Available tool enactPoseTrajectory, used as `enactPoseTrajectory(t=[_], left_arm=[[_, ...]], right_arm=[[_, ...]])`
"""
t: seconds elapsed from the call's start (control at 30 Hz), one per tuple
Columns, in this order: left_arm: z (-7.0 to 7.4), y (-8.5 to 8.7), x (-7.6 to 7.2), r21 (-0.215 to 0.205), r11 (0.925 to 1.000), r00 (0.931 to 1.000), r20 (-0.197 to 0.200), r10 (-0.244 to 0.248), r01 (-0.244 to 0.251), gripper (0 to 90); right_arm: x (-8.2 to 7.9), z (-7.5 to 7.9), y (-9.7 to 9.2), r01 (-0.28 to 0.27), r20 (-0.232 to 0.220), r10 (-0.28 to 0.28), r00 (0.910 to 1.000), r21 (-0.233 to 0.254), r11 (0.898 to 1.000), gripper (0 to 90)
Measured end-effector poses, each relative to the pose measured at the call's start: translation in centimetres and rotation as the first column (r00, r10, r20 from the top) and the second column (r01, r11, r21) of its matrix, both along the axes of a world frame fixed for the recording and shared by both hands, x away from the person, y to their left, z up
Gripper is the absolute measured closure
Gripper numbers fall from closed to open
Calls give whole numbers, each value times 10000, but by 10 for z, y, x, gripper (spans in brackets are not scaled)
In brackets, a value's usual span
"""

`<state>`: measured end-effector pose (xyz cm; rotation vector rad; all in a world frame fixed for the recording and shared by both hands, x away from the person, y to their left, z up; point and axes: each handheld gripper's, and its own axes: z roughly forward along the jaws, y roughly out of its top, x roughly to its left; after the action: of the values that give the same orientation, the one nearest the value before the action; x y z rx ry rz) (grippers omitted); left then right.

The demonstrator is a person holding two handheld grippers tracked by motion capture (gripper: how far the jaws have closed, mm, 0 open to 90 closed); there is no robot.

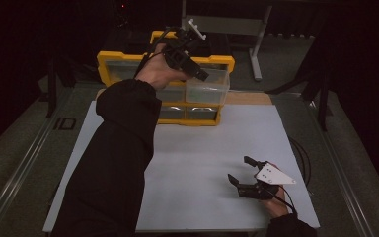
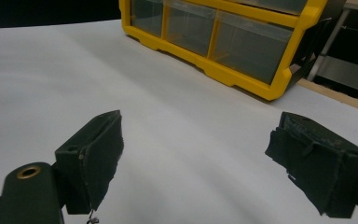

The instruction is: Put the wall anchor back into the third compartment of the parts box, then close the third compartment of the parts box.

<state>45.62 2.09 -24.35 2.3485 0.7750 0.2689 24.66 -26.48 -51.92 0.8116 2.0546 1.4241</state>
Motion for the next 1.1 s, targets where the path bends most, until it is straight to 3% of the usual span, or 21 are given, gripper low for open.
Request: enactPoseTrajectory(t=[0.07,0.27,0.53,0.87,1.1], left_arm=[[-1,1,-1,37,10000,10000,-41,22,-22,204],[-7,4,-5,427,9989,9998,-78,-174,178,163],[-9,0,-12,601,9975,9993,56,-382,378,155],[-12,3,-21,445,9980,9987,218,-467,457,165],[-18,6,-31,567,9959,9972,209,-718,705,178]], right_arm=[[0,0,0,-24,-13,24,10000,-25,10000,152],[0,0,1,-35,-3,35,10000,-32,10000,152],[0,-1,1,-56,10,56,10000,-83,9999,152],[0,-1,2,-87,10,87,10000,-108,9999,153],[0,-1,3,-104,3,104,9999,-160,9998,152]])
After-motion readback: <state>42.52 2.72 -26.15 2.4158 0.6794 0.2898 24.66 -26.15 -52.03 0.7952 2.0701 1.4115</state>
